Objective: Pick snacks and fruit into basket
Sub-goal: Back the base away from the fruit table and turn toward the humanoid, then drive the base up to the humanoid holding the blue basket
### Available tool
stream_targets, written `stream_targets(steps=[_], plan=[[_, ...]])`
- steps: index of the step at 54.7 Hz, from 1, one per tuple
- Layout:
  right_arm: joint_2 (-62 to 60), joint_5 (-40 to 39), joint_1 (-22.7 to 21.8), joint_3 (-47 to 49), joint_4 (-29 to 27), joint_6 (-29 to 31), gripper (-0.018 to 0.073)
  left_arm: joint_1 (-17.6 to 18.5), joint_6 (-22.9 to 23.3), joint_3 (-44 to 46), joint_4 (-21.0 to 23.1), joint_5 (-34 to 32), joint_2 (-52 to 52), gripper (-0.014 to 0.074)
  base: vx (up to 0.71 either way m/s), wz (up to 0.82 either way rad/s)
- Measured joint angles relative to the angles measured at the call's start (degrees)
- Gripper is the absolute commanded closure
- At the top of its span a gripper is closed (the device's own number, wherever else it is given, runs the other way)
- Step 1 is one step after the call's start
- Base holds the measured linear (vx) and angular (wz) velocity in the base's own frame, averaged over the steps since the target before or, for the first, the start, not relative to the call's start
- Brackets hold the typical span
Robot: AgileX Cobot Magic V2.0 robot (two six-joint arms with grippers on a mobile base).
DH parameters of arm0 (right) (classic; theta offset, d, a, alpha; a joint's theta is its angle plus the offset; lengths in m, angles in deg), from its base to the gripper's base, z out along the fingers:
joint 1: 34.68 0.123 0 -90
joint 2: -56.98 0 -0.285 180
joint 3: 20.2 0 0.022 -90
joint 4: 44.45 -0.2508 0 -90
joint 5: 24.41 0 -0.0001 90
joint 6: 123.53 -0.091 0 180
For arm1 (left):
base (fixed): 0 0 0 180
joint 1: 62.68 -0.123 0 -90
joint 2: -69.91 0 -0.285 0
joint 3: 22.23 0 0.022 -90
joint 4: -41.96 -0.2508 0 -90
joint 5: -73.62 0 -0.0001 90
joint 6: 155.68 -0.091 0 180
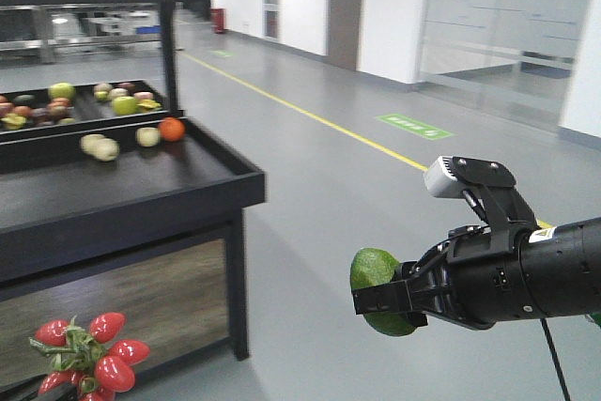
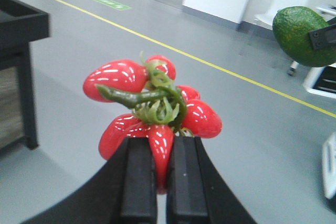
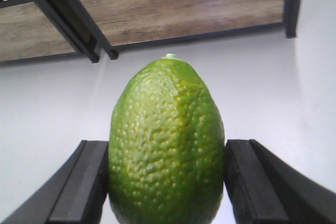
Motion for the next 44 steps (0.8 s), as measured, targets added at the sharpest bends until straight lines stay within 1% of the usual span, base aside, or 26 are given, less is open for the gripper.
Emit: stream_targets(steps=[25, 44], plan=[[0.00, 0.05, 0.00, 0.00, 0.00, 0.00, 0.0569, 0.00, 0.00, 0.00, 0.00, 0.05, 0.00, 0.0594, -0.29, -0.60], [0.00, 0.05, 0.00, 0.00, 0.00, 0.00, 0.0569, 0.00, 0.00, 0.00, 0.00, 0.05, 0.00, 0.0594, -0.22, -0.79]])
